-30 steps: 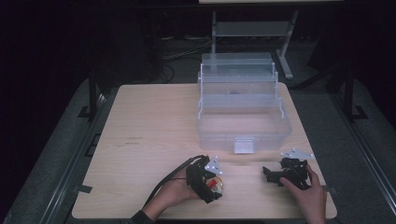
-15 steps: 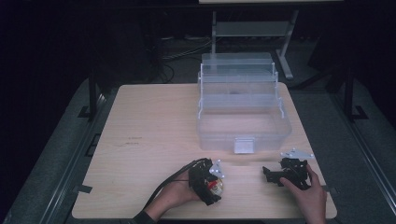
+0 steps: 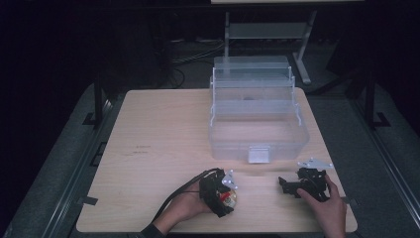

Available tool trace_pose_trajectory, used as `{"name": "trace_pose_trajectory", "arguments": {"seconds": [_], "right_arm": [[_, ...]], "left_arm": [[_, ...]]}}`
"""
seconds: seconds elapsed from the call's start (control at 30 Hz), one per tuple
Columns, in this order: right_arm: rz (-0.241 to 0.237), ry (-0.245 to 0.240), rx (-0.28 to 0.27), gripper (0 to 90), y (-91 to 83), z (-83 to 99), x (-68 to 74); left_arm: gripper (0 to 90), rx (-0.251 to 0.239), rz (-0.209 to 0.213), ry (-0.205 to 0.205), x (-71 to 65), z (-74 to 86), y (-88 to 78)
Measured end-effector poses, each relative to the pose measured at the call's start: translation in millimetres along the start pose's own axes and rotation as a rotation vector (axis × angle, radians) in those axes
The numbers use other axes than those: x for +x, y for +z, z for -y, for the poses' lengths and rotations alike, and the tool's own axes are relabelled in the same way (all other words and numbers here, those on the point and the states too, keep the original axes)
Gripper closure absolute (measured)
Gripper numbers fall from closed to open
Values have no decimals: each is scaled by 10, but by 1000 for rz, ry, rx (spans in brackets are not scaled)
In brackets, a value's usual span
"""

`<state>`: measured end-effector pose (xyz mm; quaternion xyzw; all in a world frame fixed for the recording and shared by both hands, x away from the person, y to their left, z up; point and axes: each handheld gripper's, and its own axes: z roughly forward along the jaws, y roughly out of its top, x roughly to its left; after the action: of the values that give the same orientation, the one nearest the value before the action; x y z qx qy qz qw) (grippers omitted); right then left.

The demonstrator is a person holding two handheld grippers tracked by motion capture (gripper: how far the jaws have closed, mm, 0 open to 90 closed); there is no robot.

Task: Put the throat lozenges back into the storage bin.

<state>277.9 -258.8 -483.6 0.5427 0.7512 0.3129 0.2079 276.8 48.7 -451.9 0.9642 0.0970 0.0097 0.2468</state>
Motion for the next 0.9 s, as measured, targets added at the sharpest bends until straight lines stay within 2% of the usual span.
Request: {"name": "trace_pose_trajectory", "arguments": {"seconds": [0.9], "right_arm": [[0, 0, 0, 0, 0, 0, 0]], "left_arm": [[195, -8, 20, -28, 10, 10, -133]]}}
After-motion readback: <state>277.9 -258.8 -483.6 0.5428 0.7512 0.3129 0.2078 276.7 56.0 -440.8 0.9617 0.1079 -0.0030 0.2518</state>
